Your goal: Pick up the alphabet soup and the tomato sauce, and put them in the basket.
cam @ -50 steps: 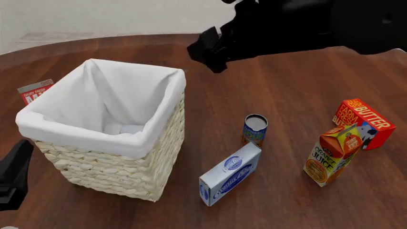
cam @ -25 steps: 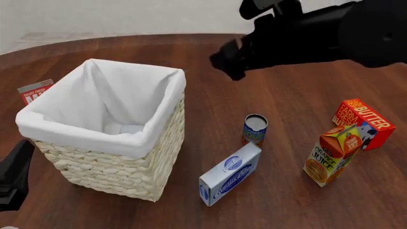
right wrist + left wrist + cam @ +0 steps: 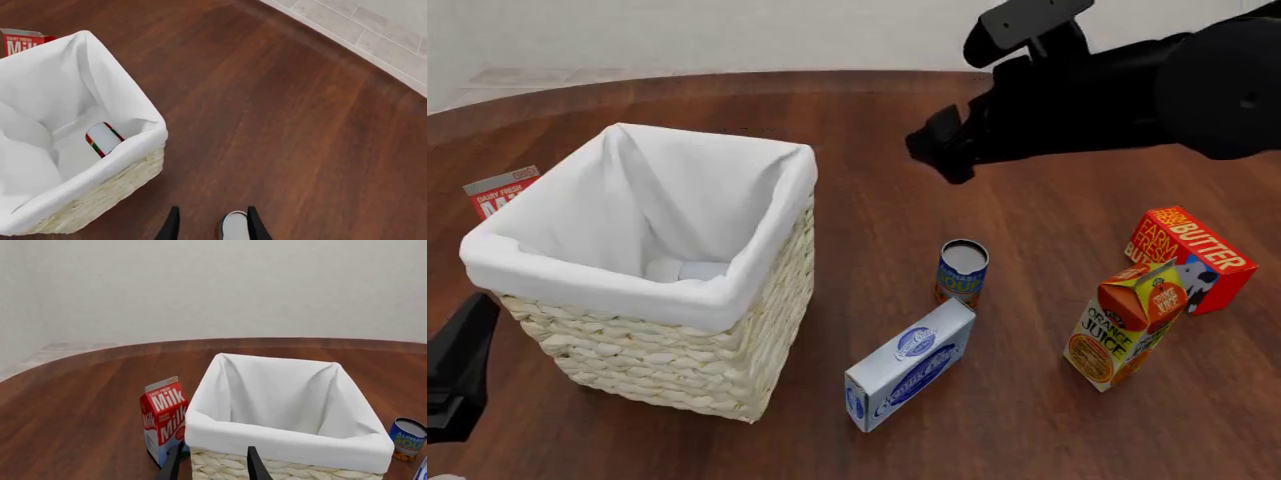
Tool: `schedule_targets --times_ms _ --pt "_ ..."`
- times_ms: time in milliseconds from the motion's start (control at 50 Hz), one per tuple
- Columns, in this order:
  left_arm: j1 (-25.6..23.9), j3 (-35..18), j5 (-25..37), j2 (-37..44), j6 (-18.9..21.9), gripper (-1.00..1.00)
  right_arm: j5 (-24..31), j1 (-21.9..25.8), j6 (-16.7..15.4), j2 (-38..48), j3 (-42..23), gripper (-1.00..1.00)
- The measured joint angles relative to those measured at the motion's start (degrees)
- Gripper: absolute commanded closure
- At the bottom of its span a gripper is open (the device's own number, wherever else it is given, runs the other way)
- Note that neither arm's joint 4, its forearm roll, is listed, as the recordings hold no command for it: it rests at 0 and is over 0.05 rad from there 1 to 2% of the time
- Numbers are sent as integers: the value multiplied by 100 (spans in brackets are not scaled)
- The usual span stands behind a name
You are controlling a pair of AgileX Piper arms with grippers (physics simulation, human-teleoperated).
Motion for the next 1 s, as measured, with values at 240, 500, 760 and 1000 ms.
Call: schedule_targets --times_ms 240,500,760,1000 --pt "-4 -2 -19 0 -13 -100 135 -169 72 37 116 -100" --pt "-7 -4 -35 0 -22 -100 238 -366 105 86 223 -100" --pt "-8 -6 -42 0 -31 -100 369 -569 200 266 239 -100" --pt "-3 -5 -54 0 -46 -100 372 -736 167 446 218 -100"
